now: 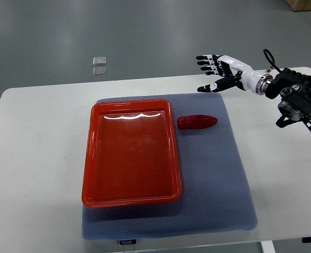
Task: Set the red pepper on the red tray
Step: 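Reach the right hand down toward the red pepper beside the tray, then close the right hand fingers around the red pepper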
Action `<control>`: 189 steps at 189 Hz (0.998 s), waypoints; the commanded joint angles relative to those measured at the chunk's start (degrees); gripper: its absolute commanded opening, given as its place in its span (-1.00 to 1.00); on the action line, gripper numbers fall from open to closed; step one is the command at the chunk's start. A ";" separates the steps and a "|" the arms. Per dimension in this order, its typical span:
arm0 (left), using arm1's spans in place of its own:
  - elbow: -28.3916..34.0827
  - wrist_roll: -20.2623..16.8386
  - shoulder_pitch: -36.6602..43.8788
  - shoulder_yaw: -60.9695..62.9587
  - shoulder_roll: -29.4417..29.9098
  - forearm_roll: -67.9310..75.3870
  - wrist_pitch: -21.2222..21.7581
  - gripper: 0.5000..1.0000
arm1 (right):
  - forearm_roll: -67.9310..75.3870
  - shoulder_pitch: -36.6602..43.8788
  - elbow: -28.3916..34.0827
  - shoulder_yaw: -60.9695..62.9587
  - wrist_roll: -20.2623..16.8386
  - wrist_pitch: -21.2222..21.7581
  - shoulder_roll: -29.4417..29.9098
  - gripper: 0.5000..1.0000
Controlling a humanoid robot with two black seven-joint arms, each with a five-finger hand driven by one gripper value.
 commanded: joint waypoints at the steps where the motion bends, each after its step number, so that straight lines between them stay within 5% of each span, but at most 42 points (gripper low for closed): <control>1: 0.00 -0.09 0.00 0.00 0.00 -0.02 0.06 1.00 | -3.66 3.00 2.01 -6.37 0.43 0.16 -0.44 0.69; 75: 0.00 -0.09 0.00 0.00 0.00 -0.02 -0.03 1.00 | -13.42 7.57 3.51 -21.66 1.23 -0.63 0.44 0.68; 150: 0.00 0.00 0.00 0.00 0.00 -0.02 -0.03 1.00 | -16.23 7.57 3.33 -29.92 1.40 -7.05 0.53 0.64; 189: 0.00 0.00 0.00 0.00 0.00 -0.02 -0.03 1.00 | -16.32 7.21 2.72 -30.80 1.23 -9.16 0.53 0.35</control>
